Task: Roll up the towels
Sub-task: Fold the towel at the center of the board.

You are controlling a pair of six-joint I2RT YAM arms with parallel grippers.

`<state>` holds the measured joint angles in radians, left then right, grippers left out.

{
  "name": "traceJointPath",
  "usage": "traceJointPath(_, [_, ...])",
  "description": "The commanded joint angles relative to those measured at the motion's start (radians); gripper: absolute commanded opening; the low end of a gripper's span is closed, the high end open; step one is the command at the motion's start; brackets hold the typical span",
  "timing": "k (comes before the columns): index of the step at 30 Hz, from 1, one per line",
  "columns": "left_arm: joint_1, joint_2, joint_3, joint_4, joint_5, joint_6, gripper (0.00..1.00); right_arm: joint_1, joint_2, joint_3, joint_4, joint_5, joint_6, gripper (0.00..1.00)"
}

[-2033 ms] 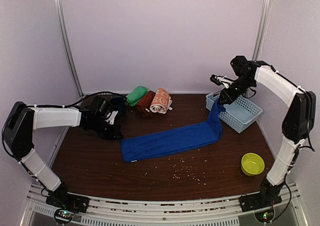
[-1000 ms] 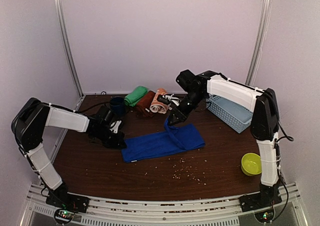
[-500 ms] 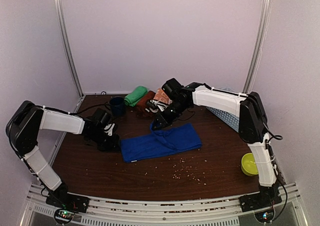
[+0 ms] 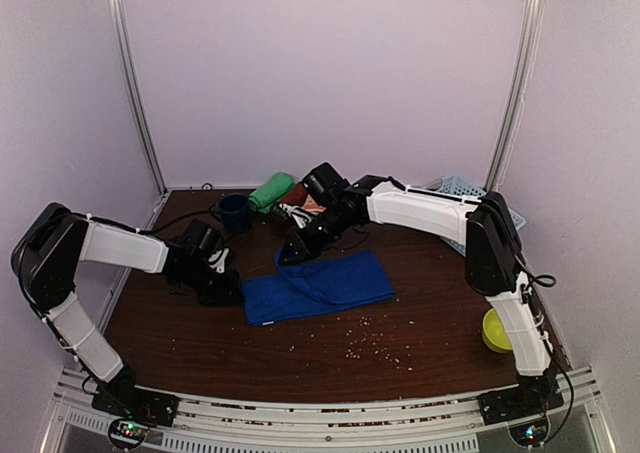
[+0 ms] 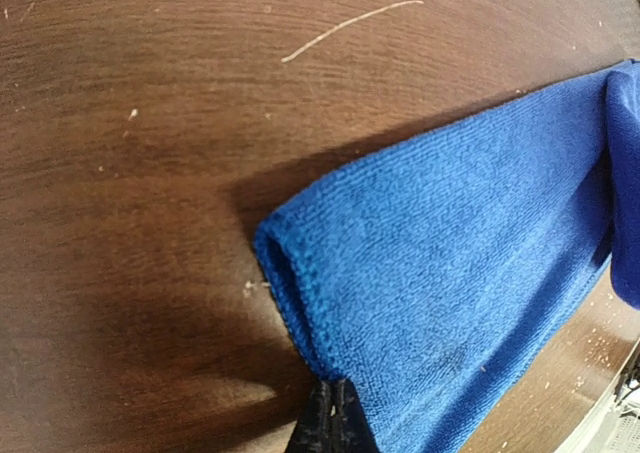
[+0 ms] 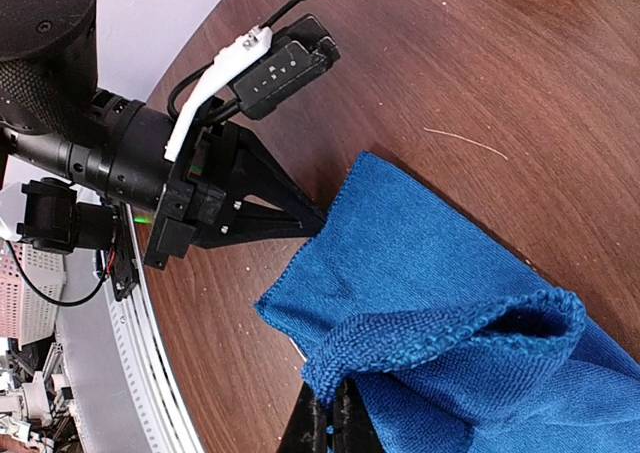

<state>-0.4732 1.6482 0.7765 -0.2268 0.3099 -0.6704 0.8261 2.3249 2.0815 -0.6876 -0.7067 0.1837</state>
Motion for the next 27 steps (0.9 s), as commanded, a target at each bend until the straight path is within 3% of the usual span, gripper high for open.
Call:
traceJointPath(1, [-0.001, 0.022, -0.043, -0.003, 0.014, -0.018, 0.00, 0.021, 0.028, 0.039, 0.039, -0.010, 0.041, 0.00])
traceJointPath(27, [-0.001, 0.019, -0.091, 0.044, 0.002, -0.029, 0.00, 0.109, 0.178, 0.134, 0.109, -0.045, 0.139, 0.00])
